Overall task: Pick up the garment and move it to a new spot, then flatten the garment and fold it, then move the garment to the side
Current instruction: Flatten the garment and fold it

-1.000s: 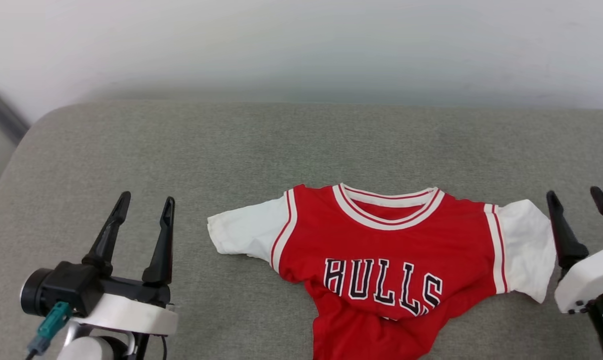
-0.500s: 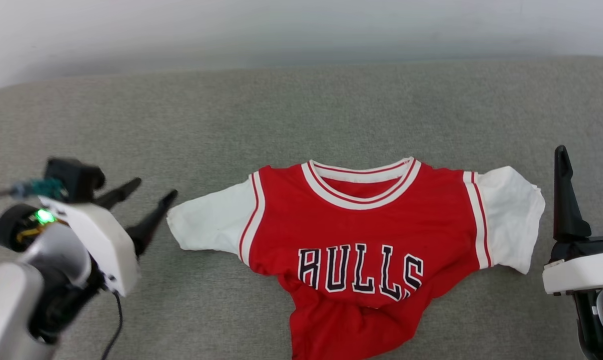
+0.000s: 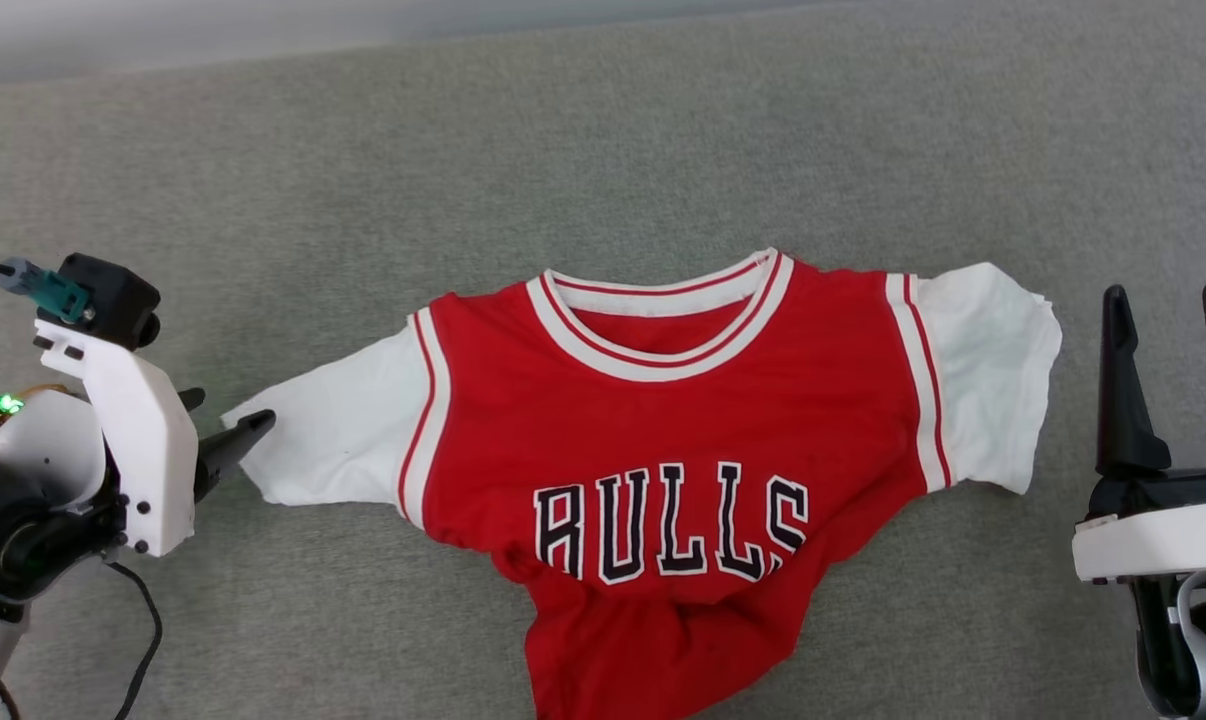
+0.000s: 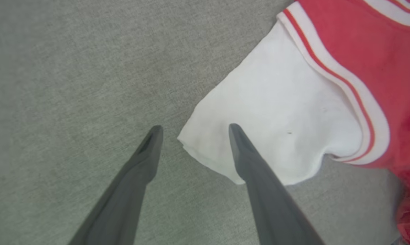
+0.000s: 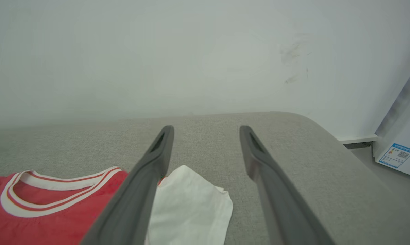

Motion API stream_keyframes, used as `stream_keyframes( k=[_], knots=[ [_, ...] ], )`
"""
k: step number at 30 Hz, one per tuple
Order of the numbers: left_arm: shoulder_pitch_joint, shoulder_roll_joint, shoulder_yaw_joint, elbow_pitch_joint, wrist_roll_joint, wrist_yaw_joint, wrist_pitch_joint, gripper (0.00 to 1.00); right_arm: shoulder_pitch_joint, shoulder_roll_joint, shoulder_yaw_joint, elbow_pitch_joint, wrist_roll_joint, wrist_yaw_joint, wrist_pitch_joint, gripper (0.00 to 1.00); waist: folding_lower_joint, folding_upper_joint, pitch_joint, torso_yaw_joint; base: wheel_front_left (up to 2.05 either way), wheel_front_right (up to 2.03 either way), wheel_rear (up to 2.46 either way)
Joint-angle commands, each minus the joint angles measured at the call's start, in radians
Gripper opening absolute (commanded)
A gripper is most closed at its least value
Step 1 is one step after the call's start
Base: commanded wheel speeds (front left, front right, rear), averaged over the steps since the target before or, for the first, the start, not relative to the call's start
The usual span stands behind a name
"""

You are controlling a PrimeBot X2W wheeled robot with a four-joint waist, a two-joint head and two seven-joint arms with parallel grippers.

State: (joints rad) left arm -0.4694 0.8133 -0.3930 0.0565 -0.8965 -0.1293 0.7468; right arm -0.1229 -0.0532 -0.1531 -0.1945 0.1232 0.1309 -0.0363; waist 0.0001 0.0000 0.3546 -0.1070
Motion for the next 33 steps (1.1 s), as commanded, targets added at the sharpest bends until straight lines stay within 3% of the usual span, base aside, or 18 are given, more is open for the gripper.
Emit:
stream_keyframes(
  k=[1,10,12,18,21,27,28,33],
  knots=[
    [-0.018,0.003,-0.011,0.020,-0.007,-0.001,0.004,1.00,-0.011,0.004,-0.003,0.012,0.009,0.000,-0.011,1.00,-0.0001,0.0000,0.028,-0.021,0.00,0.00,0.00],
    [-0.023,0.007,-0.131,0.117,0.005,0.000,0.031,1.00,-0.030,0.004,-0.006,0.036,0.020,0.000,-0.042,1.00,-0.0001,0.0000,0.055,-0.046,0.00,0.00,0.00],
    [-0.012,0.002,-0.154,0.127,-0.001,0.000,0.030,0.00,-0.032,0.004,-0.008,0.036,0.015,0.000,-0.042,1.00,-0.0001,0.0000,0.055,-0.046,0.00,0.00,0.00],
    [-0.021,-0.008,-0.136,0.128,0.045,0.006,-0.104,0.00,-0.015,0.004,0.003,0.044,-0.020,0.000,-0.003,1.00,-0.0001,0.0000,0.020,-0.032,0.00,0.00,0.00],
    [-0.025,0.010,-0.117,0.109,0.108,0.029,-0.195,0.00,-0.003,-0.014,0.018,0.046,-0.031,0.000,0.048,1.00,-0.0001,0.0000,-0.015,-0.017,0.00,0.00,0.00],
    [0.011,0.013,-0.104,-0.002,0.218,0.087,-0.364,0.00,0.006,-0.117,0.057,0.041,-0.017,0.000,0.226,1.00,-0.0001,0.0000,-0.084,0.026,0.00,0.00,0.00],
    [0.011,0.013,-0.104,-0.002,0.218,0.087,-0.364,0.00,0.006,-0.117,0.057,0.041,-0.017,0.000,0.226,1.00,-0.0001,0.0000,-0.084,0.026,0.00,0.00,0.00],
    [0.053,0.023,-0.098,-0.134,0.276,0.138,-0.442,0.00,-0.018,-0.221,0.093,0.017,0.059,0.000,0.428,1.00,-0.0001,0.0000,-0.112,0.063,0.00,0.00,0.00]
  ],
)
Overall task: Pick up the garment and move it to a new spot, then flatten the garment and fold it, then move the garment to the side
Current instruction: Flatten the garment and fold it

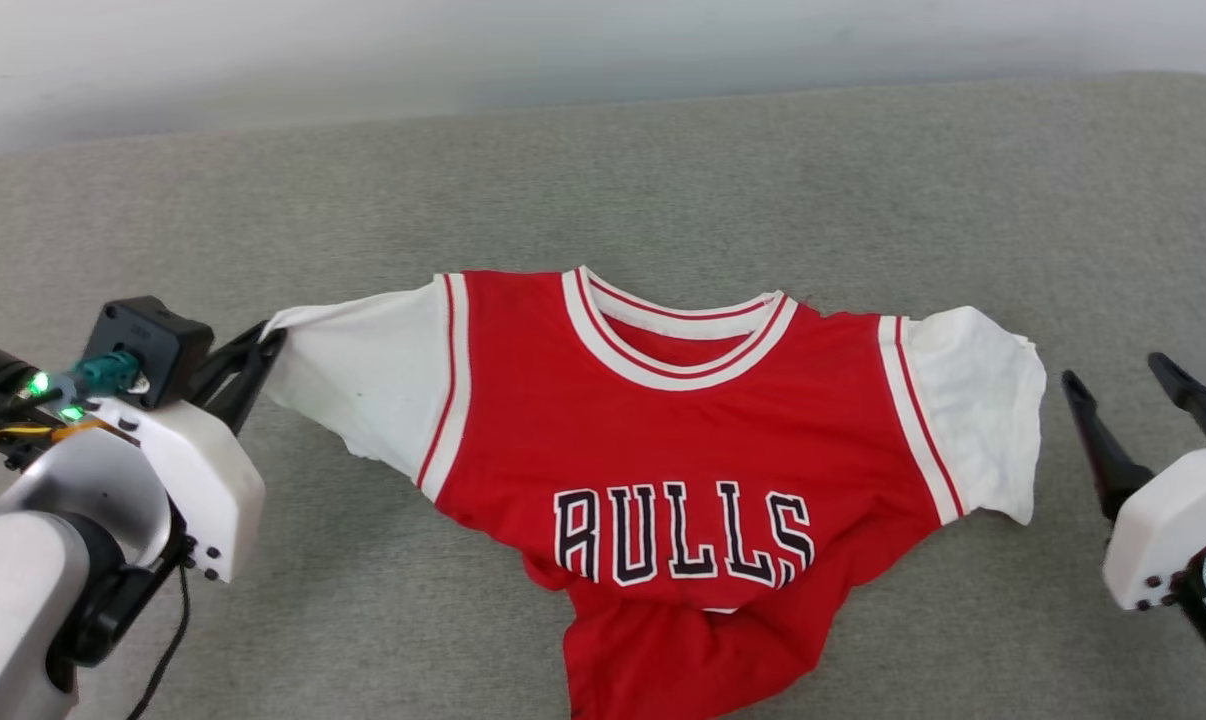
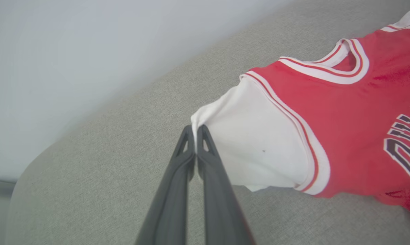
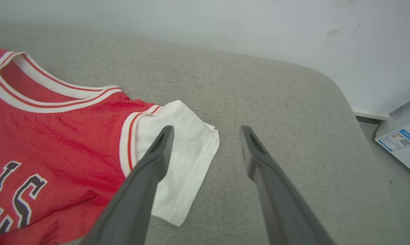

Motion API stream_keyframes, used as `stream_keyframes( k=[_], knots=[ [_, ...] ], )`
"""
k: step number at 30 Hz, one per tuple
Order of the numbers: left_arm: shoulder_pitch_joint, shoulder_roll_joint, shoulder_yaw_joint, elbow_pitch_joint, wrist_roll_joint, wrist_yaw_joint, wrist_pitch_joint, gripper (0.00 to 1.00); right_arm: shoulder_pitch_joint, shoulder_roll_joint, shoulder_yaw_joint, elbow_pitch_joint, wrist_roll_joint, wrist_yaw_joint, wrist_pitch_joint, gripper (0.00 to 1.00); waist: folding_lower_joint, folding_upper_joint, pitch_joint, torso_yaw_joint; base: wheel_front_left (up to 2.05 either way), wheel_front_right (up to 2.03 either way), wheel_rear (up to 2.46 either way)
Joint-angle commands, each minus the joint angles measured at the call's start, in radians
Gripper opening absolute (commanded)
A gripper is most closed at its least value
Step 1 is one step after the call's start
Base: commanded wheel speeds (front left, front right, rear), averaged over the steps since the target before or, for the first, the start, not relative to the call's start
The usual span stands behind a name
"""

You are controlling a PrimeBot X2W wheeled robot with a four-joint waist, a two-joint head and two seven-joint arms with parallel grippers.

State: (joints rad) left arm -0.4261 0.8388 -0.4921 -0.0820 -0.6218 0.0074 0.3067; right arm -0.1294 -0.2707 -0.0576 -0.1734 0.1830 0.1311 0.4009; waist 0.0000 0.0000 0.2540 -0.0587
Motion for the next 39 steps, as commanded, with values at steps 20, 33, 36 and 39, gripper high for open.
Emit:
stream_keyframes(
  k=[20,33,36,39],
  knots=[
    [-0.034,-0.001,-0.029,-0.411,0.122,0.073,0.017,0.00,-0.321,-0.269,0.099,0.244,0.130,-0.001,0.597,1.00,0.0000,0.0000,0.124,0.168,0.00,0.00,0.00],
    [-0.098,-0.086,-0.079,-0.384,0.143,0.057,-0.007,0.00,-0.293,-0.288,0.231,0.477,0.179,0.000,0.581,0.22,0.0000,0.0000,0.160,0.243,0.00,0.00,0.00],
    [-0.081,-0.081,-0.072,-0.363,0.137,0.062,-0.024,0.00,-0.303,-0.301,0.243,0.484,0.196,0.000,0.549,0.00,0.0000,0.0000,0.148,0.239,0.00,0.00,0.00],
    [-0.058,-0.086,-0.066,-0.343,0.111,0.067,-0.035,0.00,-0.326,-0.314,0.231,0.478,0.220,-0.001,0.502,0.00,0.0000,0.0000,0.120,0.228,0.00,0.00,0.00]
  ],
)
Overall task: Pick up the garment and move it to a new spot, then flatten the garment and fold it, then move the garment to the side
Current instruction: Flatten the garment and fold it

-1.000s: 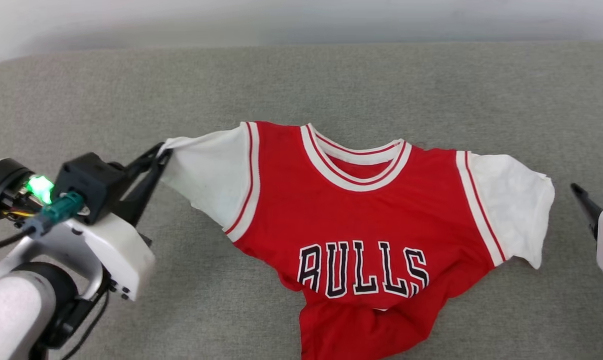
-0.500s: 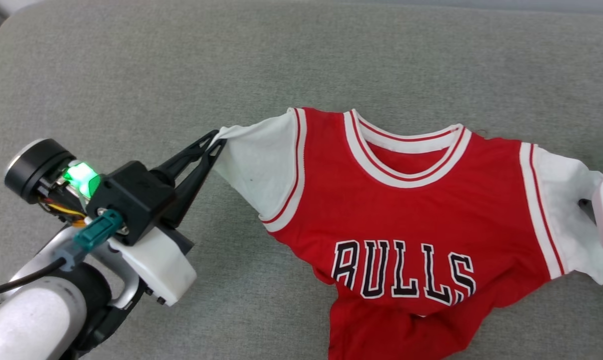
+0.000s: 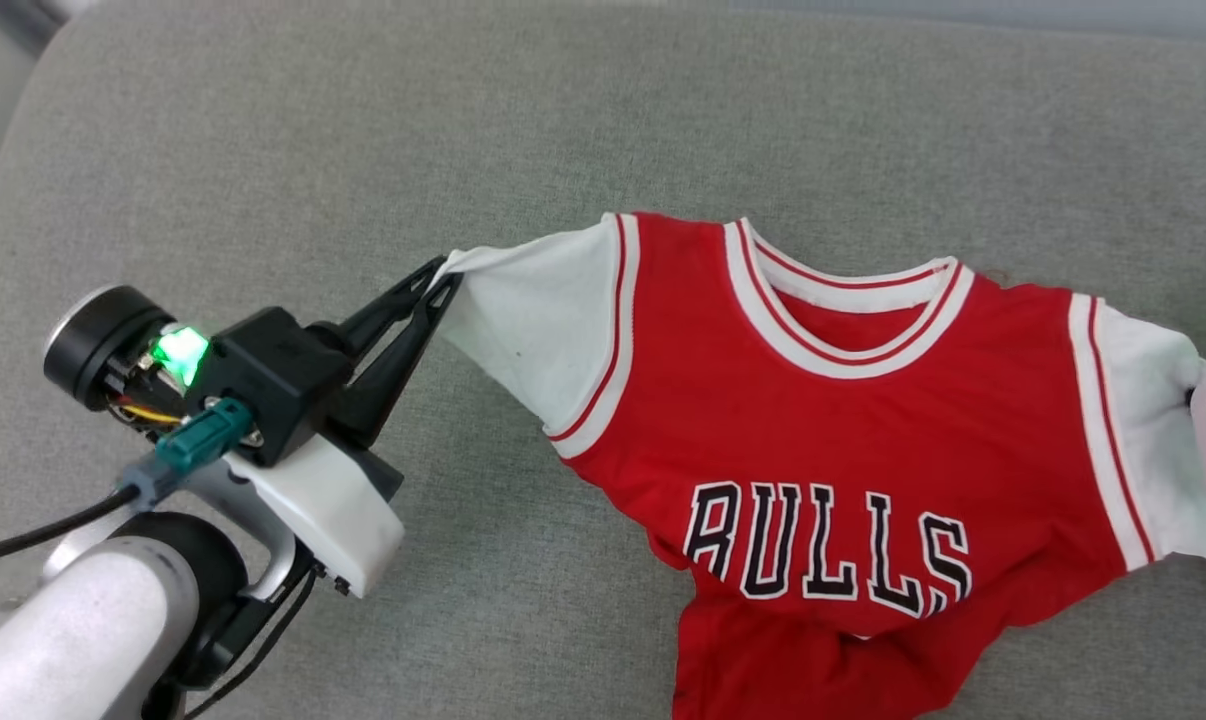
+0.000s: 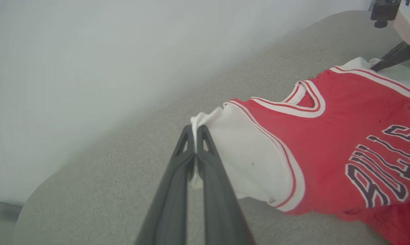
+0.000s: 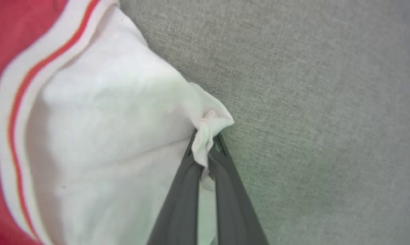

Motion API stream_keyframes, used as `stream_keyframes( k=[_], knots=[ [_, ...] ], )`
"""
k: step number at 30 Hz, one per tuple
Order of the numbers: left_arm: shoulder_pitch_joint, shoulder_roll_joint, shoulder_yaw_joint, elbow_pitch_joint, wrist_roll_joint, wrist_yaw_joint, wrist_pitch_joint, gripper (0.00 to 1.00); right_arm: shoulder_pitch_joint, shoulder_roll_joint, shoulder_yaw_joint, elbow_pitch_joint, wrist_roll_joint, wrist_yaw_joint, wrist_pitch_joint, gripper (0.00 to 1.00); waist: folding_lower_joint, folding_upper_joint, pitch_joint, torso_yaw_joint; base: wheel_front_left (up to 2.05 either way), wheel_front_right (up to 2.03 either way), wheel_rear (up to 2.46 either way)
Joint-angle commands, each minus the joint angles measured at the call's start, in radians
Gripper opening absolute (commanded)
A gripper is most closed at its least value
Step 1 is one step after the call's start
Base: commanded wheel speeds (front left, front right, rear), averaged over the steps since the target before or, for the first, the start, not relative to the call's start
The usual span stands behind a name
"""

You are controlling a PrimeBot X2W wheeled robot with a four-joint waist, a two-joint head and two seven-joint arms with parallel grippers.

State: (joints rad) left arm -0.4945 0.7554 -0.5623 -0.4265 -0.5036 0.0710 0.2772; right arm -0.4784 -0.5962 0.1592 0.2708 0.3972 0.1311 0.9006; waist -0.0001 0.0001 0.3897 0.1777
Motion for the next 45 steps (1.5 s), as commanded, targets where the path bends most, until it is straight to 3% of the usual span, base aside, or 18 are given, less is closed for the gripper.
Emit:
stream_keyframes(
  k=[1,8,13,20,28,37,45],
  knots=[
    [0.016,-0.006,0.012,0.008,-0.017,0.009,-0.015,0.00,0.020,0.009,0.013,0.029,0.021,0.000,-0.013,0.00,0.0001,-0.0001,-0.028,-0.012,0.00,0.00,0.00],
    [0.060,0.023,0.063,0.037,-0.036,0.045,-0.055,0.00,-0.034,-0.035,-0.001,-0.056,0.081,-0.001,-0.130,0.00,0.0001,-0.0001,-0.135,-0.070,0.00,0.00,0.00],
    [0.099,0.069,0.117,0.026,-0.047,0.079,-0.071,0.00,-0.075,-0.105,0.026,-0.150,0.095,-0.001,-0.193,0.00,0.0001,-0.0001,-0.208,-0.114,0.00,0.00,0.00],
    [0.105,0.122,0.242,-0.042,-0.063,0.144,-0.122,0.00,-0.135,-0.155,0.010,-0.255,0.122,-0.001,-0.270,0.00,0.0001,-0.0001,-0.288,-0.153,0.00,0.00,0.00],
    [0.074,0.183,0.367,-0.100,-0.086,0.175,-0.137,0.00,-0.206,-0.130,-0.041,-0.343,0.135,-0.001,-0.331,0.00,0.0001,-0.0001,-0.353,-0.181,0.00,0.00,0.00],
    [0.028,0.221,0.437,-0.111,-0.112,0.174,-0.127,0.00,-0.246,-0.091,-0.102,-0.400,0.146,-0.001,-0.383,0.00,0.0001,-0.0001,-0.386,-0.188,0.00,0.00,0.00],
    [-0.084,0.216,0.410,-0.023,-0.136,0.100,-0.141,0.00,-0.325,-0.076,-0.126,-0.372,0.138,-0.001,-0.396,0.00,0.0001,-0.0001,-0.292,-0.179,0.00,0.00,0.00]
  ],
)
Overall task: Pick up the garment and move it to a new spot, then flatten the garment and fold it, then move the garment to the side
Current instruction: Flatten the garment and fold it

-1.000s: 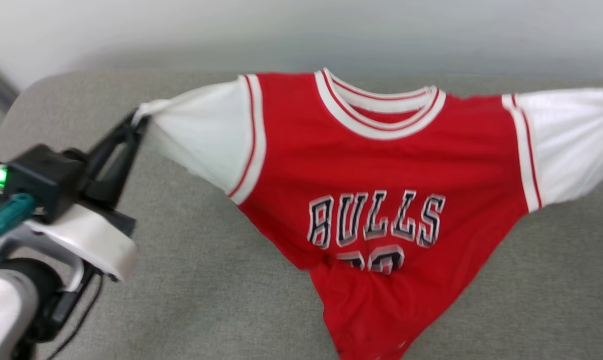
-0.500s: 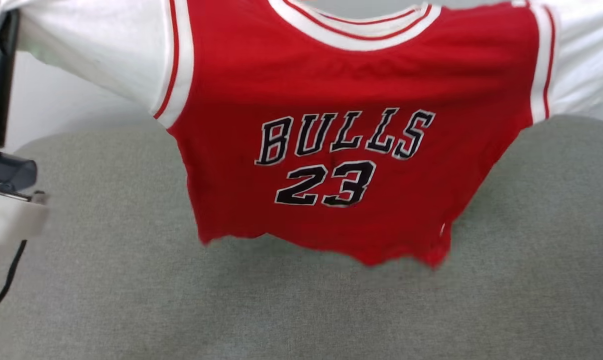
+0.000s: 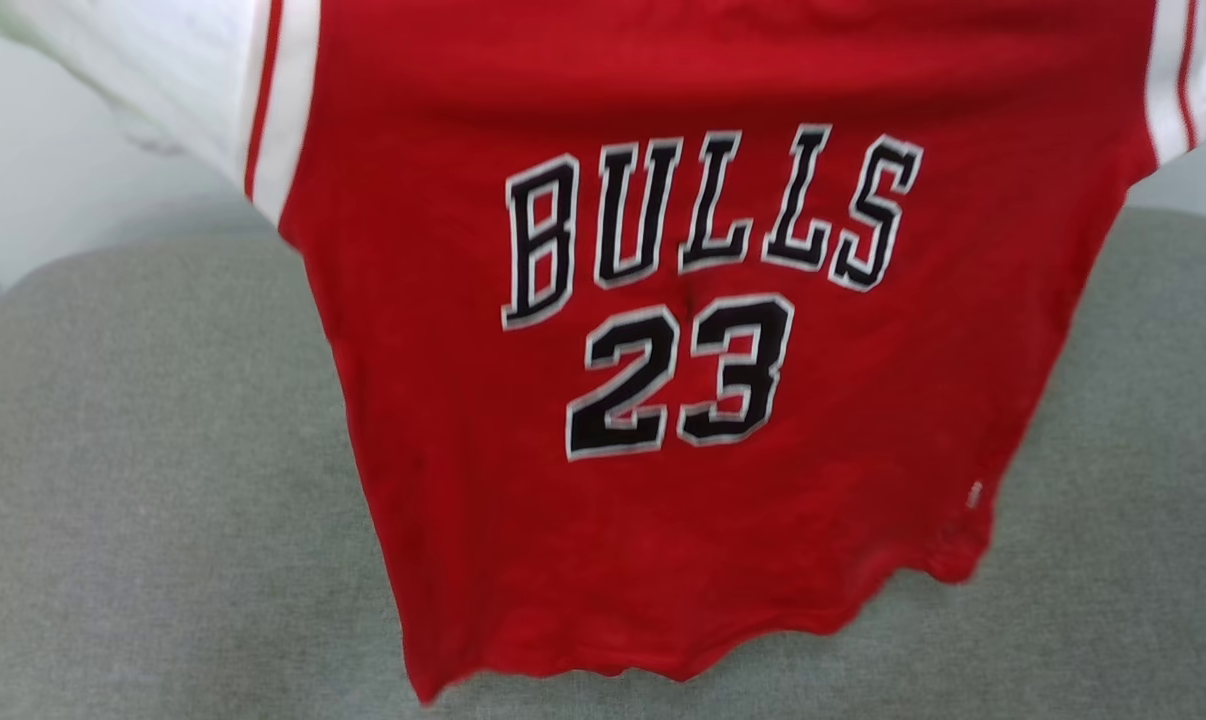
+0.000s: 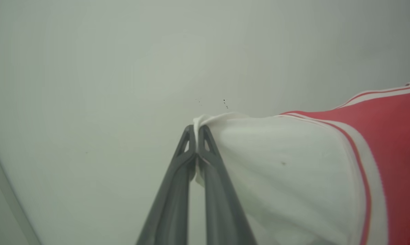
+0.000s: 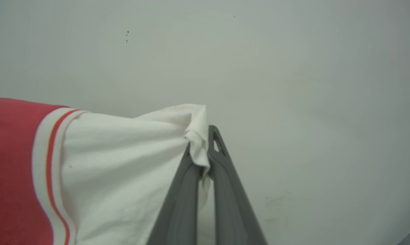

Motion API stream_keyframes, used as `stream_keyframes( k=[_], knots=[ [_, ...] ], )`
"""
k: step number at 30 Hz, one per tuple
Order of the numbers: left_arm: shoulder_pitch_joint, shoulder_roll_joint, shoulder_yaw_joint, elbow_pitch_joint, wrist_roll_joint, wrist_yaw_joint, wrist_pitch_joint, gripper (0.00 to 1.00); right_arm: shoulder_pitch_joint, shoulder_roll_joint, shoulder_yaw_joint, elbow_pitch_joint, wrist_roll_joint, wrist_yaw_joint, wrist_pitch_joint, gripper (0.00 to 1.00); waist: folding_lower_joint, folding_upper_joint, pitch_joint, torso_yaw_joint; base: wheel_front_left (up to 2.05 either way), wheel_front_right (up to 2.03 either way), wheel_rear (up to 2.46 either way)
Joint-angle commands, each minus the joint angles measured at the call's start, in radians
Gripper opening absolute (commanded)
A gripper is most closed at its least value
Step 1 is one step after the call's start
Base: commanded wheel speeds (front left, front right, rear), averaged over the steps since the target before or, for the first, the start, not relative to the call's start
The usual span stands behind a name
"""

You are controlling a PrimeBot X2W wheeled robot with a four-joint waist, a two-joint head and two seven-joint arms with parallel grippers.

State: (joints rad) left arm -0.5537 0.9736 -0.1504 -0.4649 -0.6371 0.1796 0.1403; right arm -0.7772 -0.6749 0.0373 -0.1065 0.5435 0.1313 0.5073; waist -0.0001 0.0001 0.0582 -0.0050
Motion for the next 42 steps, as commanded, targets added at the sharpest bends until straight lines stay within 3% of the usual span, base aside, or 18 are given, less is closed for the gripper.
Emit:
stream_keyframes(
  k=[1,5,12,20,21,25,32,42],
  knots=[
    [-0.048,-0.005,-0.007,0.032,-0.002,-0.020,-0.010,0.00,-0.043,0.004,-0.005,0.012,-0.015,-0.001,-0.004,0.00,0.0001,-0.0001,0.058,0.005,0.00,0.00,0.00],
    [-0.125,-0.014,-0.024,0.088,-0.005,-0.055,-0.014,0.00,-0.103,0.004,0.000,0.030,-0.034,-0.001,0.003,0.00,0.0001,-0.0001,0.127,0.009,0.00,0.00,0.00],
    [-0.366,-0.051,-0.087,0.257,0.022,-0.160,-0.032,0.00,-0.286,0.016,0.031,0.116,-0.077,-0.001,0.003,0.00,0.0001,-0.0001,0.300,0.015,0.00,0.00,0.00],
    [-0.729,-0.168,-0.149,0.517,0.094,-0.231,-0.109,0.00,-0.537,0.071,0.009,0.275,-0.193,-0.001,-0.097,0.00,0.0001,-0.0001,0.465,0.036,0.00,0.00,0.00],
    [-0.822,-0.207,-0.162,0.608,0.114,-0.246,-0.156,0.00,-0.620,0.101,0.000,0.351,-0.240,-0.001,-0.148,0.00,0.0001,-0.0001,0.509,0.049,0.00,0.00,0.00],
    [-0.899,-0.250,-0.186,0.716,0.140,-0.260,-0.228,0.00,-0.699,0.136,-0.021,0.444,-0.280,-0.001,-0.208,0.00,0.0001,-0.0001,0.549,0.071,0.00,0.00,0.00],
    [-0.880,-0.329,-0.240,0.855,0.141,-0.278,-0.324,0.00,-0.667,0.157,0.011,0.557,-0.323,-0.001,-0.281,0.00,0.0001,-0.0001,0.577,0.091,0.00,0.00,0.00],
    [-0.638,-0.414,-0.326,0.918,0.131,-0.283,-0.385,0.00,-0.432,0.174,0.055,0.620,-0.233,-0.001,-0.311,0.00,0.0001,-0.0001,0.501,0.106,0.00,0.00,0.00]
  ],
)
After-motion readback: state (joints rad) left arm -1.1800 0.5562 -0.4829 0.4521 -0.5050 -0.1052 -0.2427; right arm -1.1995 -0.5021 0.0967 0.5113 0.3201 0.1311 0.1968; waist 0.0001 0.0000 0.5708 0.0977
